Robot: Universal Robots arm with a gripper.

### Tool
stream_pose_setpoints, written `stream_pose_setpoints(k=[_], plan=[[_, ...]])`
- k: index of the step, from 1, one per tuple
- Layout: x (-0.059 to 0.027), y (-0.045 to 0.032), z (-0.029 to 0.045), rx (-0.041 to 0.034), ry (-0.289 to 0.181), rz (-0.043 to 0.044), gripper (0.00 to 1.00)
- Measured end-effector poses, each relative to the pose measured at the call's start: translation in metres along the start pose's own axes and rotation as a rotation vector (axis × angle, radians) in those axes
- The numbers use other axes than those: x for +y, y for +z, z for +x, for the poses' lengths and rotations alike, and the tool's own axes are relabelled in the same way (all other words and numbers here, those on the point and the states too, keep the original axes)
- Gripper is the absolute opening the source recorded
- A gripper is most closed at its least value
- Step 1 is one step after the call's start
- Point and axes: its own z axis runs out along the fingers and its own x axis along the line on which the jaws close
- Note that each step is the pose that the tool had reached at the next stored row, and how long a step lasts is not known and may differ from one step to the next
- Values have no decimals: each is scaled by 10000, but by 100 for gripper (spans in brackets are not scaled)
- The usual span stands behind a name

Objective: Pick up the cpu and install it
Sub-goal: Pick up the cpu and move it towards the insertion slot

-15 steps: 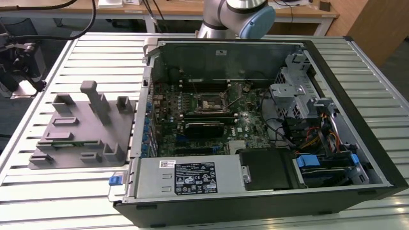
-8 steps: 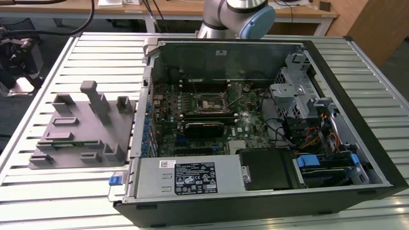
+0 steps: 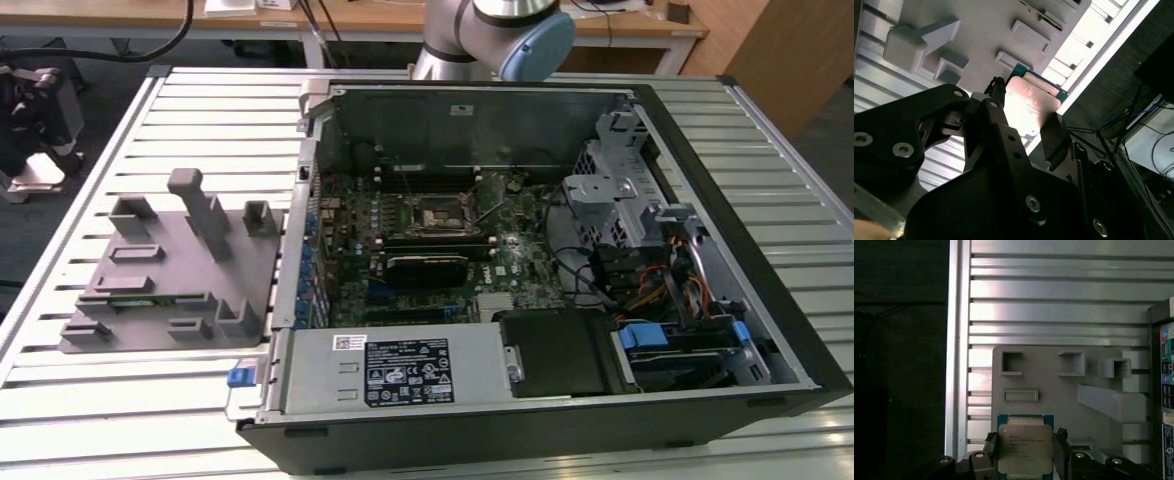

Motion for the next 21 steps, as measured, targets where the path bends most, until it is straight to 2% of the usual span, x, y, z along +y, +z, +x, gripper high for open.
stream_pose_setpoints(k=[21], plan=[[57,-317,-3,-8,-1,0,53]])
